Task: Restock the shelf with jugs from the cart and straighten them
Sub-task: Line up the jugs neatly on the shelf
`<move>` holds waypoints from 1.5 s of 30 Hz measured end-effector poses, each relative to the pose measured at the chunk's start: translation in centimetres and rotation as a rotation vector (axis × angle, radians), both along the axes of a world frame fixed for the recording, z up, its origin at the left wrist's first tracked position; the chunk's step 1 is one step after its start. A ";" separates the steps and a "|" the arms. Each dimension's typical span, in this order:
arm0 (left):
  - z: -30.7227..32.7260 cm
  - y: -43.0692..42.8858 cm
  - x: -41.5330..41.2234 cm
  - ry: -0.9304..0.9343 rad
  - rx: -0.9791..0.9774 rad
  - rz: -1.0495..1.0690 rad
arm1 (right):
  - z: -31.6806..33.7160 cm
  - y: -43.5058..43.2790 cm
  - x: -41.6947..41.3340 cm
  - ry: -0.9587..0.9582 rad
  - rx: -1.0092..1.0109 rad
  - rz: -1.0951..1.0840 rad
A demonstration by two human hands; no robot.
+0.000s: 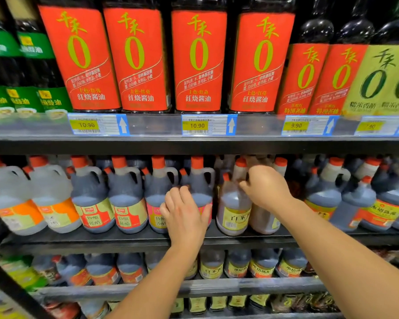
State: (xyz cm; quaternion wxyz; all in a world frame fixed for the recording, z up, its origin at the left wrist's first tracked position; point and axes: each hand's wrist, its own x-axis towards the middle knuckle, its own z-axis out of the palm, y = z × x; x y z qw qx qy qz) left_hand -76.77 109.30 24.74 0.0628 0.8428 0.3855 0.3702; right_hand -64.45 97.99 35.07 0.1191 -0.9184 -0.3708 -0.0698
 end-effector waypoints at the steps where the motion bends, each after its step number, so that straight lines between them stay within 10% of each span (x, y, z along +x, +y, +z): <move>1: 0.0 0.0 0.0 0.004 -0.003 0.008 | 0.0 0.0 -0.1 -0.006 0.001 0.006; 39: 0.2 -4.0 0.8 -0.018 0.053 -0.143 | -1.7 -4.3 0.2 -0.432 0.458 0.148; 45: 0.3 -6.1 3.2 0.010 0.037 -0.189 | -2.8 -8.3 4.3 -0.268 0.473 0.040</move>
